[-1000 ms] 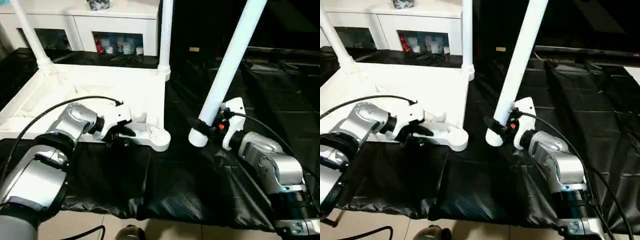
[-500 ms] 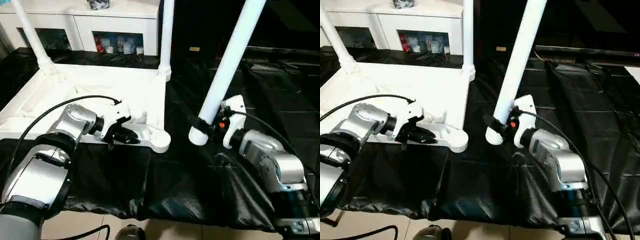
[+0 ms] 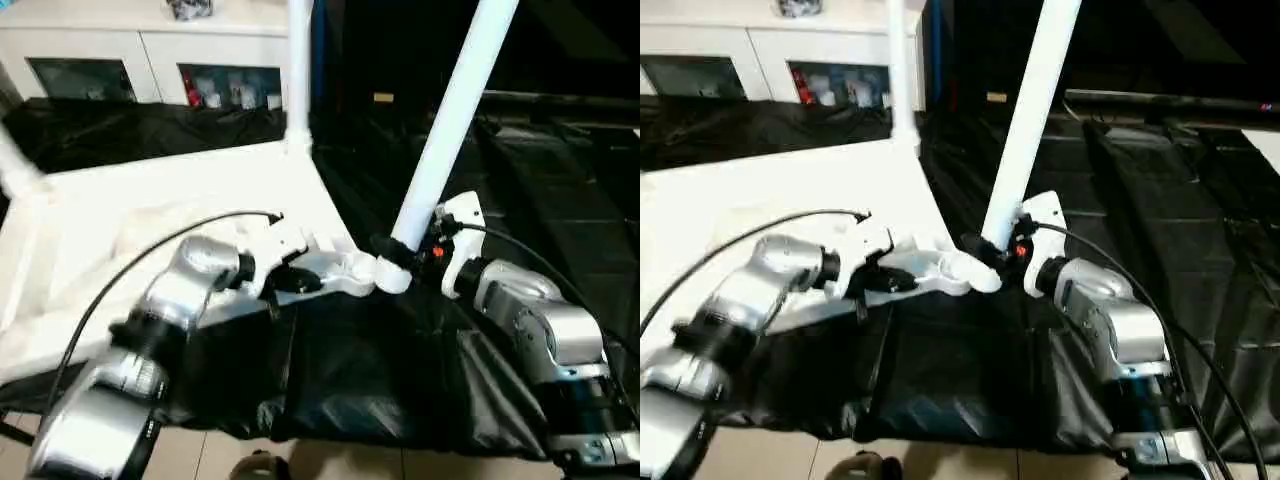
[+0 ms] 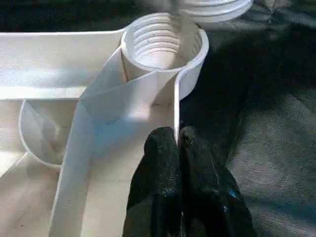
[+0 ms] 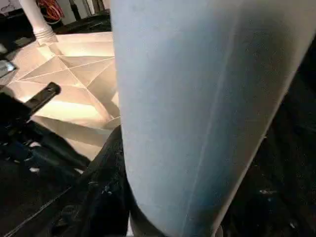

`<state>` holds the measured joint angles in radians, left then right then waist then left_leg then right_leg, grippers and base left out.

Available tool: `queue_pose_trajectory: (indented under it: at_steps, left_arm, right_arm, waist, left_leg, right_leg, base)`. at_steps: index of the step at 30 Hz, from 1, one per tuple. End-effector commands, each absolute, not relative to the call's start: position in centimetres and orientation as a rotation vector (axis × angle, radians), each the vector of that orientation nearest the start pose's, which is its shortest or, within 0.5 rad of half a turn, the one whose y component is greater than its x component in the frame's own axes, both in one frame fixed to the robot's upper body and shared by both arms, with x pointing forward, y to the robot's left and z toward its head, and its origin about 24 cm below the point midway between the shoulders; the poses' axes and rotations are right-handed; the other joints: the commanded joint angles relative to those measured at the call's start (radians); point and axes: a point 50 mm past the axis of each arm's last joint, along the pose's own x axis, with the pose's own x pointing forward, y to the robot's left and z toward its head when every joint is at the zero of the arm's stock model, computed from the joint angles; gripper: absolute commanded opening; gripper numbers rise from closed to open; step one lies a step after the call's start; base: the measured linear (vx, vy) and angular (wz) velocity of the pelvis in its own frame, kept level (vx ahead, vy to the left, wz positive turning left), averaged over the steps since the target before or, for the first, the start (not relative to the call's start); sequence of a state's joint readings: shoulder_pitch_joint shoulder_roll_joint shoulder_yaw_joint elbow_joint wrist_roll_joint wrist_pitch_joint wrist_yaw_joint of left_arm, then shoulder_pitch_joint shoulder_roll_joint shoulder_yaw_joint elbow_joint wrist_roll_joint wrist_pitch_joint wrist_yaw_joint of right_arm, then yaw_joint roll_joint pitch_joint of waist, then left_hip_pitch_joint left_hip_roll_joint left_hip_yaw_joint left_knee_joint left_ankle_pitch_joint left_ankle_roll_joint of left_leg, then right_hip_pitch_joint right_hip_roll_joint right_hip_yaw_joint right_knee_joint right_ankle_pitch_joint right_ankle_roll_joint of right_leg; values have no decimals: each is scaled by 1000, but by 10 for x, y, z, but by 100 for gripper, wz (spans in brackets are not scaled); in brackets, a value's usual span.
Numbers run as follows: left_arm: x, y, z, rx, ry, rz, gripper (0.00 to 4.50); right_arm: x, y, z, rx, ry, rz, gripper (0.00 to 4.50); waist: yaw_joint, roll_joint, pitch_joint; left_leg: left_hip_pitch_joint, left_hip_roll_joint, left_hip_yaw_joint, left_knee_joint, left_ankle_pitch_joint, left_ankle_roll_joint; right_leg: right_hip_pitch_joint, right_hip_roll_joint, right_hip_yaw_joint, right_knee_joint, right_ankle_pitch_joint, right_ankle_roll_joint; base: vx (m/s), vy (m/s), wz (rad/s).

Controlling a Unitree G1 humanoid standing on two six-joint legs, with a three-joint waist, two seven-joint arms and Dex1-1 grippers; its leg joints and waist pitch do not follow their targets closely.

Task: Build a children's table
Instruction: Rotate table base

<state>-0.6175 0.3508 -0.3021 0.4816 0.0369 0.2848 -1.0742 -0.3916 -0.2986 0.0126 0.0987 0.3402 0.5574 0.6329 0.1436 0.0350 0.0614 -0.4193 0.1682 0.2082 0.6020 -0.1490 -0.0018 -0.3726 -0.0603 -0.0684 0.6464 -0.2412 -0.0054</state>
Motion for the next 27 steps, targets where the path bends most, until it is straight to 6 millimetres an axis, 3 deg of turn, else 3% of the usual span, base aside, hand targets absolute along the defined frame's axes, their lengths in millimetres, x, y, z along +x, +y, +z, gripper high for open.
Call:
queue_pose_trajectory:
  at_steps: [1, 5, 11, 12, 14, 15, 16, 22, 27]
  left_arm:
    - [317, 117, 57, 428, 510, -1212, 0]
    - [309, 116, 64, 449, 413, -1259, 0]
    - [302, 124, 60, 470, 440, -1254, 0]
    - [302, 125, 59, 454, 445, -1251, 0]
    - [302, 127, 59, 450, 446, -1245, 0]
    - [302, 128, 58, 434, 451, -1250, 44]
    - [302, 131, 58, 415, 450, -1248, 44]
    - [302, 143, 55, 419, 454, -1235, 58]
    - [302, 151, 55, 366, 465, -1256, 58]
  right_arm:
    - [307, -145, 94, 75, 252, 754, 189]
    - [307, -144, 96, 74, 244, 771, 189]
    - [310, -139, 98, 63, 243, 788, 189]
    - [310, -139, 99, 63, 242, 790, 189]
    - [310, -139, 99, 63, 243, 792, 189]
    - [310, -139, 98, 62, 245, 795, 189]
    - [311, -137, 97, 62, 249, 798, 189]
    - [311, -133, 96, 61, 250, 810, 189]
    - [311, -132, 98, 62, 249, 820, 189]
  waist:
    - [0, -5, -80]
    - [1, -10, -76]
    - [-2, -5, -76]
    - [-3, -15, -76]
    - [-1, -12, -77]
    - [-1, -14, -77]
    - [-1, -16, -77]
    - [-3, -9, -76]
    - [-2, -10, -76]
  left_leg:
    - [48, 86, -50, -71, -196, -12]
    - [46, 84, -50, -72, -204, -12]
    - [48, 83, -50, -74, -216, -28]
    - [48, 82, -48, -74, -211, -24]
    - [47, 81, -47, -72, -199, -19]
    - [46, 81, -48, -72, -192, -16]
    - [46, 81, -48, -72, -188, -15]
    - [48, 81, -48, -73, -206, -22]
    - [51, 81, -48, -76, -229, -38]
  right_leg:
    - [23, -117, 58, -77, -54, -216]
    - [21, -117, 59, -83, -86, -200]
    - [18, -114, 59, -82, -100, -189]
    - [18, -114, 59, -82, -100, -189]
    - [18, -116, 60, -83, -94, -190]
    - [18, -115, 60, -82, -91, -187]
    - [19, -115, 59, -80, -87, -188]
    - [15, -113, 60, -82, -104, -183]
    - [13, -114, 60, -83, -126, -181]
  base:
    - [0, 0, 0]
    - [0, 0, 0]
    - [0, 0, 0]
    - [0, 0, 0]
    - [0, 0, 0]
    - [0, 0, 0]
    - [0, 0, 0]
    - [0, 0, 0]
    - [0, 0, 0]
